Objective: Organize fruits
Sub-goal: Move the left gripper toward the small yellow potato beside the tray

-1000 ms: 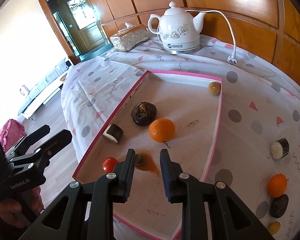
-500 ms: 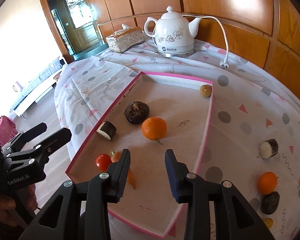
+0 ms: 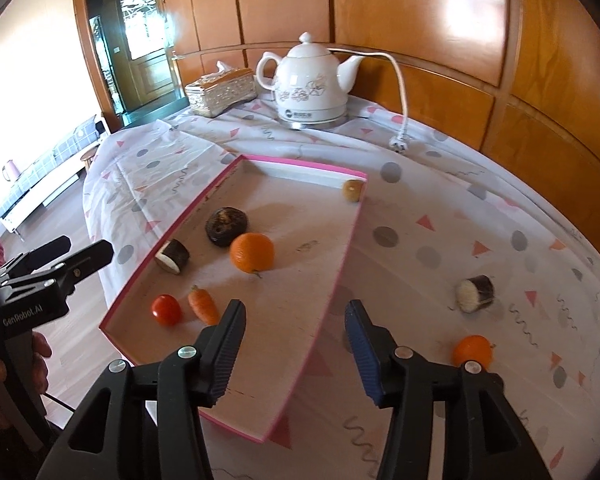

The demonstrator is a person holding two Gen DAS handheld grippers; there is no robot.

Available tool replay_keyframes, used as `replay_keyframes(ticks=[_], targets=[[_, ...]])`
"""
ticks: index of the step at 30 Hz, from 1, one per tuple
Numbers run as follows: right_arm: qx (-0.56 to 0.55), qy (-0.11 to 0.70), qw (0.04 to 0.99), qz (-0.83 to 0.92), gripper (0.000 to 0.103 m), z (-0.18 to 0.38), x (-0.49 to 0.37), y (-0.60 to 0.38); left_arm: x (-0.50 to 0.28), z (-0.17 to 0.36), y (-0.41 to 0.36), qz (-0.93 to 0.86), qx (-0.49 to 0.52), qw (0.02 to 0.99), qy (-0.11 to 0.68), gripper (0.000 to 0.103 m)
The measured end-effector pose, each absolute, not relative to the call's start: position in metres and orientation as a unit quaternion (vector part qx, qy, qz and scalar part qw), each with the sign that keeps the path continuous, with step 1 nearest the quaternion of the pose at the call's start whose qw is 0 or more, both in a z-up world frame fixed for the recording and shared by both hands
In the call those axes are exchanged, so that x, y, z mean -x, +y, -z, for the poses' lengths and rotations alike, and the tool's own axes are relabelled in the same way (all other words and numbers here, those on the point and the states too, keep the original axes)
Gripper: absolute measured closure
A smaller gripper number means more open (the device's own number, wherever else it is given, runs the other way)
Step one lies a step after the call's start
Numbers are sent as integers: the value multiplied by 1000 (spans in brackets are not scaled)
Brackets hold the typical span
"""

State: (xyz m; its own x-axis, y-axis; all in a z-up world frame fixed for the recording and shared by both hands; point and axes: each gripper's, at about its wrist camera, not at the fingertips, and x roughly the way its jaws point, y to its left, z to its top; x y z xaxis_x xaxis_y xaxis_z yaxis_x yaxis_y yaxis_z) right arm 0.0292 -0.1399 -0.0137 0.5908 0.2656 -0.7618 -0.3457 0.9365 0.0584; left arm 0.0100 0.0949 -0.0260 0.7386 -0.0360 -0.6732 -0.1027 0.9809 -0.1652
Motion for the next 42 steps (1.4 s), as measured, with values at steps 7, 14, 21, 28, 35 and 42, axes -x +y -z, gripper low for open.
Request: replay_keyframes(ticks=[7, 14, 21, 28, 35, 42], targets=[[54, 420, 894, -147, 50, 12, -22, -172, -9, 24, 88, -1, 94, 929, 359, 0], [62, 423, 899, -99, 44, 7, -20, -218, -9, 21, 81, 18, 90, 929, 358, 0], [62, 429, 900, -56, 44, 6, -16, -262, -9, 17, 75, 21, 80, 930, 357, 0], [59, 434, 899, -12, 44, 4, -10, -305, -12, 20, 69, 31, 76, 924, 373, 0], [48, 437, 898, 34, 44, 5, -3, -347, -15, 25, 74, 27, 102, 915, 389, 0], [39, 447, 891, 75, 44, 10, 3, -388, -16, 23, 61, 54, 88, 914, 393, 0]])
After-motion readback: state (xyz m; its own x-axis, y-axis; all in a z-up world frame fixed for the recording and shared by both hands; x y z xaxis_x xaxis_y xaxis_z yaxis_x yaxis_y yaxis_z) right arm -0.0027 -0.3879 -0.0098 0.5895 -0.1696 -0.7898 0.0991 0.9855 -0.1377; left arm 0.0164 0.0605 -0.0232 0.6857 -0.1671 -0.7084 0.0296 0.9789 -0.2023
